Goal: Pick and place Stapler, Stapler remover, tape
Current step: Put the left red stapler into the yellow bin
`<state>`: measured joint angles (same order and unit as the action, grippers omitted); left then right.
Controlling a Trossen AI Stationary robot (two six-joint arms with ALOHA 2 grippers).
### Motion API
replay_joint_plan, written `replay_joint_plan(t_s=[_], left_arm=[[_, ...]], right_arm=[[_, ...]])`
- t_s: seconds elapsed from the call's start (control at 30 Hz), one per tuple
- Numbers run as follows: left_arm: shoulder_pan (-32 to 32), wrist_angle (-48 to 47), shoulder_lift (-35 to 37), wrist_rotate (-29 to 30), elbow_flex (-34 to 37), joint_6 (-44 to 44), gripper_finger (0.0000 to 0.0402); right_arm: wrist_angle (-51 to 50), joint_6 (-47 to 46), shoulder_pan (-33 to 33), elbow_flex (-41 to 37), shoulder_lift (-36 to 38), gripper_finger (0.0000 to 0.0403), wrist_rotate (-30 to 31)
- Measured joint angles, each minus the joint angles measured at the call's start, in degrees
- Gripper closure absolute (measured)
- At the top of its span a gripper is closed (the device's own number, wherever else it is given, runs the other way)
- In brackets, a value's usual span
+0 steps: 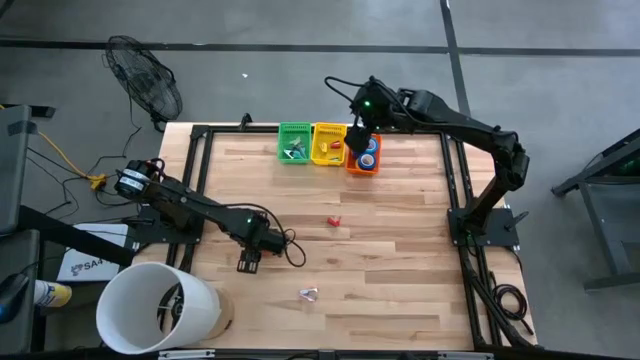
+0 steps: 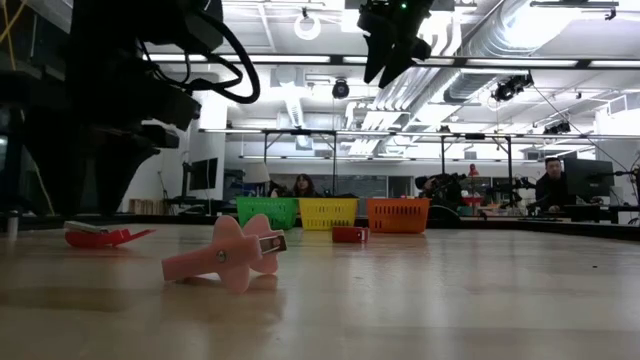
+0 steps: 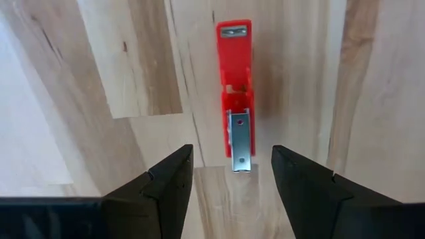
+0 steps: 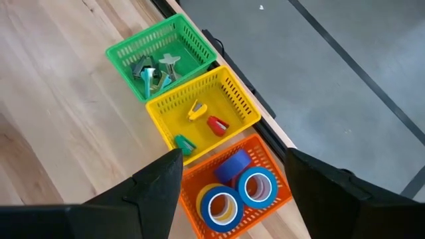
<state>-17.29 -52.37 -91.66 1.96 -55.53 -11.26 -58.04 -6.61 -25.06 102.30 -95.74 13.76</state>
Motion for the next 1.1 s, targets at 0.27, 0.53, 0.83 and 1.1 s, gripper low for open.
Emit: replay_joint_plan(t_s=[0.27, 0.53, 0.83, 1.1], left_arm=[[-0.01, 4.56, 0.0, -2.28, 4.58, -1.0, 0.0202], [0.01, 5.71, 0.0, 0.42, 5.73, -1.06, 0.0202], [-0.01, 7.97, 0.0, 0.18, 5.73, -0.86, 0.0202], [0.01, 10.4, 0.37, -1.49, 7.97, -1.06, 0.0219]], right_arm=[[0.0, -0.4, 0.58, 0.0, 0.0, 0.0149, 0.02], [0.0, -0.44, 0.74, 0.0, -0.02, 0.0148, 0.06], [-0.02, -0.85, 0.74, 0.0, -0.02, 0.0148, 0.02], [-0.02, -0.85, 0.74, 0.0, -0.02, 0.0148, 0.02]])
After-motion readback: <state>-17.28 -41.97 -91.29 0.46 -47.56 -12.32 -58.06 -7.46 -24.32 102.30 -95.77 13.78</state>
